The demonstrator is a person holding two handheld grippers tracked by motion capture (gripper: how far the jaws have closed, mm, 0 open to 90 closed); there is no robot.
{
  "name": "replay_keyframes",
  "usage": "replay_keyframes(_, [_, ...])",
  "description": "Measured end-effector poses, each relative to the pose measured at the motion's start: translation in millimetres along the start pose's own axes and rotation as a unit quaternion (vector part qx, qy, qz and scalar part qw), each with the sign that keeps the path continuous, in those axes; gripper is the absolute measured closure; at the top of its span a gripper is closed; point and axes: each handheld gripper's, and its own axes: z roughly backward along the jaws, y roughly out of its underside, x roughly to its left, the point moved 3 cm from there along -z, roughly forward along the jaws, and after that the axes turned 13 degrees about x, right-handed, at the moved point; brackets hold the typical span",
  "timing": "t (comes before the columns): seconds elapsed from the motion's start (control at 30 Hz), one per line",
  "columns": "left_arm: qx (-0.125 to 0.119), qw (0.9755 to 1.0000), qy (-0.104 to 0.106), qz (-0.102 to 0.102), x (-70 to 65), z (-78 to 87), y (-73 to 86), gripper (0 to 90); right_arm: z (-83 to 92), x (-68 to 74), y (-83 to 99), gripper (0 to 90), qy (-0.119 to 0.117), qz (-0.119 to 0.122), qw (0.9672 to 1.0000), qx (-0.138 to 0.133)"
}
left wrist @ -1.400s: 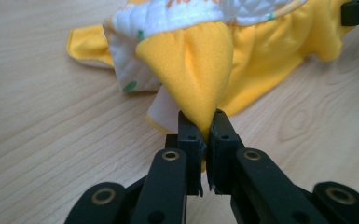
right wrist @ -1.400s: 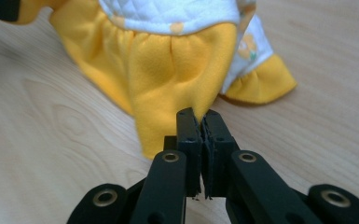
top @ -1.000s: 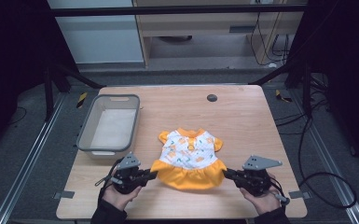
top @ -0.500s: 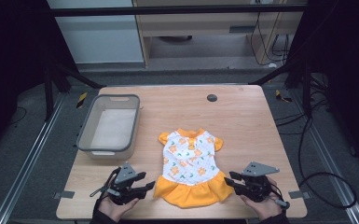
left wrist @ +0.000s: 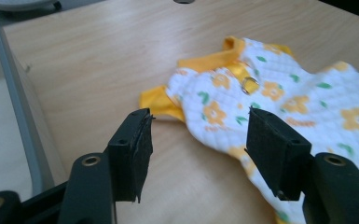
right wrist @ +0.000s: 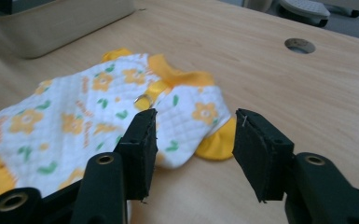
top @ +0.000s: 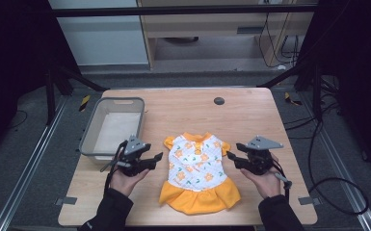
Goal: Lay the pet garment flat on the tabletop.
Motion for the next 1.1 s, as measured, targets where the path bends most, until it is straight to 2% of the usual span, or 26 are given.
replay_keyframes(0.1, [0.006,0.9999,-0.012,0.008,9.9,-17.7,-14.9,40.8,-17.4,-11.5,-11.8,48.1,0.004,-0.013,0.9999,0.003])
replay_keyframes(0.17, [0.010,0.9996,-0.011,0.023,16.6,-33.2,-22.3,41.2,-30.3,-20.7,-16.6,48.1,0.009,-0.025,0.9996,0.011])
replay_keyframes(0.23, [0.021,0.9994,-0.014,0.023,20.1,-44.2,-25.7,41.4,-40.2,-27.3,-17.8,48.7,0.012,-0.030,0.9993,0.017])
replay_keyframes(0.27, [0.031,0.9991,-0.022,0.020,23.5,-55.6,-28.1,41.7,-44.7,-29.8,-17.8,48.8,0.014,-0.031,0.9992,0.020])
replay_keyframes(0.43, [0.054,0.9979,-0.025,0.026,30.7,-89.2,-29.2,42.0,-76.2,-45.5,-8.9,50.4,0.030,-0.033,0.9977,0.051])
replay_keyframes(0.53, [0.072,0.9966,-0.026,0.029,33.7,-108.5,-24.7,42.8,-90.8,-51.5,-2.4,52.0,0.032,-0.046,0.9965,0.063])
replay_keyframes(0.6, [0.091,0.9951,-0.027,0.028,33.9,-116.9,-20.4,43.2,-99.4,-52.0,0.9,53.5,0.023,-0.055,0.9958,0.069])
replay_keyframes(0.7, [0.093,0.9950,-0.018,0.034,32.8,-120.8,-17.9,46.3,-108.9,-48.3,4.0,56.7,0.021,-0.046,0.9950,0.087])
replay_keyframes(0.87, [0.085,0.9957,-0.009,0.035,31.3,-121.9,-14.3,53.1,-110.2,-44.3,3.8,66.5,0.024,-0.040,0.9946,0.093])
replay_keyframes(0.97, [0.081,0.9959,0.001,0.041,27.9,-122.5,-13.6,63.2,-110.5,-41.1,3.3,78.8,0.010,-0.049,0.9941,0.096])
replay_keyframes(1.03, [0.081,0.9960,0.006,0.039,26.0,-122.4,-13.4,70.7,-110.6,-39.3,2.8,82.7,0.007,-0.050,0.9941,0.096])
replay_keyframes(1.1, [0.084,0.9952,0.013,0.049,25.4,-122.3,-14.0,77.5,-110.0,-38.8,2.1,85.5,0.003,-0.051,0.9939,0.098])
